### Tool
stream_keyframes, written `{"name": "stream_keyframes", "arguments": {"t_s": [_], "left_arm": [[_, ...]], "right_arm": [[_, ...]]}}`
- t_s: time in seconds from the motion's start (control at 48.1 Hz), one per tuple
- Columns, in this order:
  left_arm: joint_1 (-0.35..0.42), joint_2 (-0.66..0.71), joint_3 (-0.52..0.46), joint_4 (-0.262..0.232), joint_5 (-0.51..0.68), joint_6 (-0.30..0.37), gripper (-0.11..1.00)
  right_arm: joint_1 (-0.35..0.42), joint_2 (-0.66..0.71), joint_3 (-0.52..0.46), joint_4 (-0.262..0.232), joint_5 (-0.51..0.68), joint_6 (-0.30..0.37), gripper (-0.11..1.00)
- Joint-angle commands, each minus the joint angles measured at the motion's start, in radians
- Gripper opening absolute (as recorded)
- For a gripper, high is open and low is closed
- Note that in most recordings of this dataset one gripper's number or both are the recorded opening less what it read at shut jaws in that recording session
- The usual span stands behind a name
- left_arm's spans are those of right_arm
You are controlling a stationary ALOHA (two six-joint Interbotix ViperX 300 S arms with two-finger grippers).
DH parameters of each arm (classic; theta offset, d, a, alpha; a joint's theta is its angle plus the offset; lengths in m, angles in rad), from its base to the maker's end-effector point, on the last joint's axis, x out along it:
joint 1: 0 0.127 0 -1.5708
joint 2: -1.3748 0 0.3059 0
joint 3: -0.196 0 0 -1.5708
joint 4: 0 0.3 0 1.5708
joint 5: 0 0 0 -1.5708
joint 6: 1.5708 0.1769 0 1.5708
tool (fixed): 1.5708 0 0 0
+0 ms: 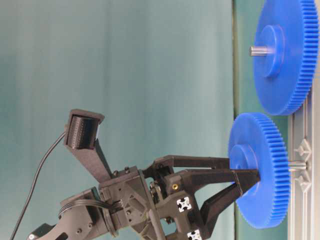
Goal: Insert the small gear onto the shaft.
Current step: 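Position the held gear beside the large gear above the left shaft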
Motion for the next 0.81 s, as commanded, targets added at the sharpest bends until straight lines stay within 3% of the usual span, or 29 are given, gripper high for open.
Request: {"name": "stream_keyframes", "arguments": {"t_s": [0.0,0.789], "left_arm": [[0.011,-0.005,-0.008,0.003,-0.015,-0.003,0.72],[0.014,-0.009,-0.02,0.003,-0.038,-0.005,0.72]], "right_arm": [[-0.005,0.006,-0.009,-0.002,-0.009,0.011,0.21],[-0.006,0.006,-0.009,0.0,-0.008,0.011,0.21]]}}
